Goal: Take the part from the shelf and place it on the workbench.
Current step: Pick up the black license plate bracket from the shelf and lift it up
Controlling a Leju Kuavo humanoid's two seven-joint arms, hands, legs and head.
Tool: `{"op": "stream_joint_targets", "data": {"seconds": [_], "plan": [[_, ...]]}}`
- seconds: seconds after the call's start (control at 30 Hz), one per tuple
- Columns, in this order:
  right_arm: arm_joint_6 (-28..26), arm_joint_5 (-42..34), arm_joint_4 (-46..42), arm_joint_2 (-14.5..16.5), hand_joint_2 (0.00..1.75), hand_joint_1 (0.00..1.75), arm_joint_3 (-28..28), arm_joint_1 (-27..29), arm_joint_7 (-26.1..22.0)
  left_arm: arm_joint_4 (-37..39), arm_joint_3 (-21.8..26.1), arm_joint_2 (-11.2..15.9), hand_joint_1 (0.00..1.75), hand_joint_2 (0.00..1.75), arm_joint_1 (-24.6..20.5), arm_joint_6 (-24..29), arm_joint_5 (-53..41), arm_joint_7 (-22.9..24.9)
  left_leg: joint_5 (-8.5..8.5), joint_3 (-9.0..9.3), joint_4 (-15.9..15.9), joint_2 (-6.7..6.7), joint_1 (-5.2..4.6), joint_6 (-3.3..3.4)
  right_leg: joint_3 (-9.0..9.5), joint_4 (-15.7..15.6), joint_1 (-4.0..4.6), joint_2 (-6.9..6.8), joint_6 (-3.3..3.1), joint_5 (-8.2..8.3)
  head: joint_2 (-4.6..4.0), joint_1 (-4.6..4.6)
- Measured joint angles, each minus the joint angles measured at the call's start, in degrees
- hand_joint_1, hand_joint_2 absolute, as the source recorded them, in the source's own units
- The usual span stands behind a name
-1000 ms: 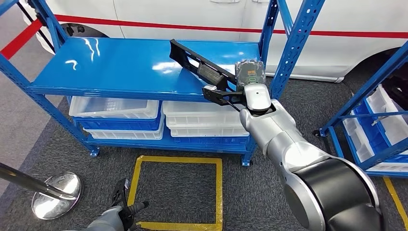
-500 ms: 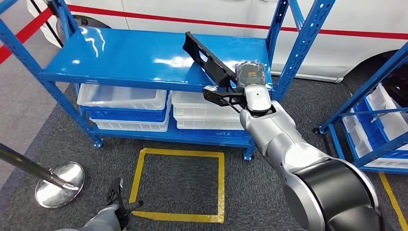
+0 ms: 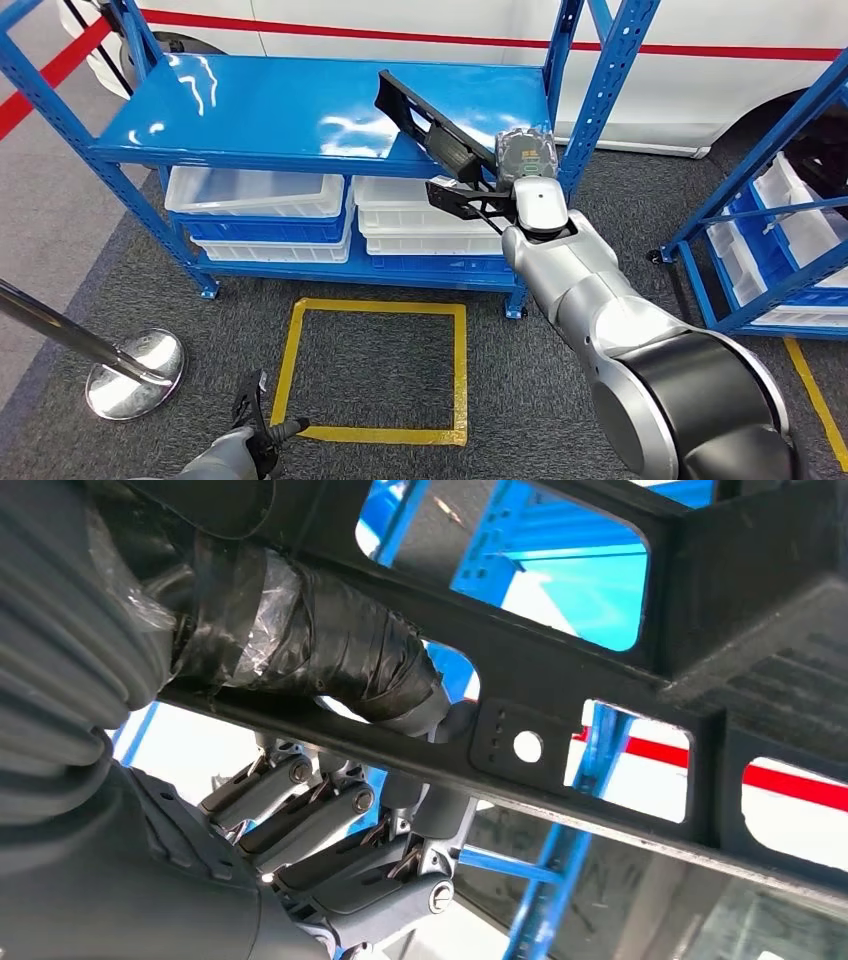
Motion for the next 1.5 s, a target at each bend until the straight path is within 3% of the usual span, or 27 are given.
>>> {"op": "stream_joint_targets", "data": {"seconds": [0.07,0.13,0.17,0.23,0.27,0.33,0.43,0.47,0.53,0.6,0.63,0.67,0.77,0.83,0.9,0.97,1.03,1.1,1.13,1.17,1.2,1.27,1.33,1.43,1.5], "plan": [[0.1,0.0,0.0,0.0,1.75,1.75,0.0,0.1,0.1,0.0,0.0,0.0,0.00,1.75,0.0,0.0,0.0,0.0,-4.31,-2.43,7.4,0.01,0.28,-0.61,-0.93,0.0,-0.03,-0.02,-0.07,0.65,0.00,-0.03],[0.1,0.0,0.0,0.1,1.75,1.75,0.0,0.3,0.2,0.0,0.0,0.1,0.00,1.75,0.1,0.0,0.0,0.0,-5.39,-3.03,11.2,0.03,0.61,-1.16,-1.92,0.4,-0.16,-0.03,0.17,1.15,0.00,-0.03],[0.1,0.0,0.0,0.1,1.75,1.75,0.0,0.4,0.2,0.0,0.0,0.1,0.00,1.75,0.1,0.0,0.0,0.0,-4.40,-1.76,10.0,0.05,0.78,-1.44,-2.44,0.7,-0.32,-0.02,0.32,1.33,0.00,-0.03],[0.1,0.0,0.0,0.1,1.75,1.75,0.0,0.4,0.3,0.0,0.0,0.2,0.00,1.75,0.1,0.0,0.0,0.0,-1.97,3.00,2.9,0.13,1.10,-2.00,-3.47,1.6,-0.59,0.00,0.74,1.46,0.00,-0.04],[0.1,0.0,0.0,0.0,1.75,1.75,0.0,0.4,0.3,0.0,0.0,0.2,0.00,1.75,0.1,0.0,0.0,0.0,-1.25,4.95,-0.2,0.08,1.09,-1.96,-3.97,2.1,-0.59,0.02,1.04,1.53,0.00,-0.06],[0.1,0.0,0.0,0.0,1.75,1.75,0.0,0.4,0.3,0.0,0.0,0.2,0.00,1.75,0.1,0.0,0.0,0.0,-1.33,6.12,-2.8,-0.07,0.92,-1.43,-4.68,2.5,-0.35,0.14,1.79,1.92,0.00,-0.09],[0.1,0.0,0.0,-0.1,1.75,1.75,-0.1,0.5,0.4,0.0,0.0,0.2,0.00,1.75,0.1,0.0,0.1,0.0,-0.45,5.33,-3.0,-0.05,0.94,0.18,-5.37,3.1,-0.35,0.31,2.77,1.89,0.00,-0.09],[0.1,0.0,0.0,-0.2,1.75,1.75,-0.2,0.5,0.4,0.0,0.0,0.2,0.00,1.75,0.1,0.0,0.1,0.0,-0.06,5.09,-3.2,0.01,0.97,0.78,-5.96,4.4,-0.46,0.33,3.00,0.69,0.00,-0.09],[0.1,0.0,0.0,-0.3,1.75,1.75,-0.2,0.5,0.4,0.0,0.0,0.2,0.00,1.75,0.0,0.0,0.1,0.0,0.64,4.41,-3.3,0.08,0.83,1.71,-8.20,10.4,-0.58,0.38,3.34,-3.44,0.00,-0.09],[0.1,0.0,0.0,-0.3,1.75,1.75,-0.3,0.6,0.4,0.0,0.0,0.2,0.00,1.75,0.0,0.0,0.1,0.0,1.21,3.57,-3.3,0.08,0.56,2.09,-10.62,17.6,-0.56,0.39,3.46,-6.91,0.00,-0.08],[0.1,0.0,0.0,-0.4,1.75,1.75,-0.3,0.7,0.4,0.0,0.0,0.2,0.00,1.75,0.1,0.0,0.1,0.0,1.48,3.19,-3.2,0.06,0.43,2.13,-10.82,19.1,-0.52,0.40,3.38,-7.39,0.00,-0.09],[0.1,0.0,0.0,-0.4,1.75,1.75,-0.4,0.8,0.4,0.0,0.0,0.2,0.00,1.75,0.1,0.0,0.1,0.1,1.73,2.87,-3.2,0.03,0.30,2.14,-9.87,18.4,-0.47,0.41,3.15,-6.83,0.00,-0.08],[0.0,0.0,0.0,-0.4,1.75,1.75,-0.6,0.7,0.4,0.0,0.0,0.1,0.00,1.75,0.1,0.1,0.0,0.0,2.37,2.33,-3.2,-0.05,-0.01,1.89,-2.95,7.3,0.09,0.55,1.65,-2.93,0.00,-0.12],[-0.1,0.0,0.0,-0.4,1.75,1.75,-0.6,0.6,0.5,0.0,0.0,0.1,0.00,1.75,0.0,0.4,-0.1,0.0,2.88,2.00,-3.4,-0.01,0.07,1.30,-0.94,3.2,0.55,0.59,0.92,-2.17,0.00,-0.12],[-0.1,0.0,0.0,-0.4,1.75,1.75,-0.8,0.7,0.6,0.0,0.0,0.0,0.00,1.75,0.0,0.5,-0.3,0.0,3.53,1.85,-3.8,0.01,0.08,0.51,-0.98,2.4,0.66,0.55,0.69,-1.59,0.00,-0.10],[-0.2,0.0,0.0,-0.4,1.75,1.75,-1.0,0.7,0.8,0.0,0.0,0.0,0.00,1.75,0.0,0.6,-0.5,0.0,2.89,1.38,-3.4,-0.06,0.03,-0.06,-0.83,1.2,0.26,0.29,0.44,-0.55,0.00,-0.12],[-0.3,0.0,0.0,-0.4,1.75,1.75,-1.1,0.7,0.9,0.0,0.0,0.0,0.00,1.75,-0.1,0.7,-0.7,-0.1,-0.43,-0.61,1.2,-0.10,0.15,-0.52,-0.90,0.3,-0.09,0.03,0.16,0.37,0.00,-0.16],[-0.3,0.0,0.0,-0.4,1.75,1.75,-1.2,0.8,0.9,0.0,0.0,0.0,0.00,1.75,-0.1,1.0,-0.8,-0.1,-4.07,-3.42,8.7,-0.07,0.32,-1.05,-1.48,0.4,-0.12,-0.01,0.05,0.74,0.00,-0.19],[-0.3,0.0,0.0,-0.4,1.75,1.75,-1.3,1.0,0.9,0.0,0.0,0.1,0.00,1.75,0.0,1.1,-0.8,-0.1,-4.74,-4.10,11.0,-0.06,0.43,-1.28,-1.80,0.7,-0.13,-0.02,0.09,0.83,0.00,-0.20],[-0.4,-0.1,0.0,-0.4,1.75,1.75,-1.5,1.1,0.9,0.0,0.0,0.1,0.00,1.75,0.1,1.2,-0.8,-0.1,-4.37,-3.72,11.2,-0.04,0.54,-1.47,-2.12,1.0,-0.17,-0.02,0.15,0.87,0.00,-0.20],[-0.4,-0.2,0.0,-0.4,1.75,1.75,-1.8,1.2,0.9,0.0,0.0,0.1,0.00,1.75,0.1,1.2,-0.8,-0.1,-3.08,-2.24,9.0,-0.01,0.66,-1.62,-2.41,1.3,-0.25,-0.02,0.21,0.87,0.00,-0.20],[-0.3,-0.3,0.0,-0.4,1.75,1.75,-2.3,1.1,0.9,0.0,0.0,0.1,0.00,1.75,0.0,1.3,-0.8,-0.1,-0.48,2.09,1.6,0.03,0.82,-1.81,-3.08,2.2,-0.29,0.00,0.59,0.74,0.00,-0.20],[-0.3,-0.3,0.0,-0.3,1.75,1.75,-2.6,1.0,0.9,0.0,0.0,0.1,0.00,1.75,-0.1,1.2,-0.9,0.0,0.26,4.15,-2.5,-0.07,0.72,-1.25,-3.83,2.9,-0.08,0.08,1.19,0.80,0.00,-0.15],[-0.3,-0.1,0.0,-0.3,1.75,1.75,-3.0,1.0,0.9,0.0,0.0,0.1,0.00,1.75,0.0,1.2,-0.8,0.0,0.62,3.81,-2.9,-0.13,0.63,0.15,-4.40,3.0,0.04,0.17,2.09,1.22,0.00,-0.12],[-0.3,0.0,0.0,-0.3,1.75,1.75,-3.3,1.0,0.8,0.0,0.0,0.0,0.00,1.75,-0.1,1.1,-0.7,0.3,1.23,3.74,-3.4,-0.06,0.77,1.10,-5.30,4.9,-0.13,0.26,2.63,-0.39,0.00,-0.11]]}}
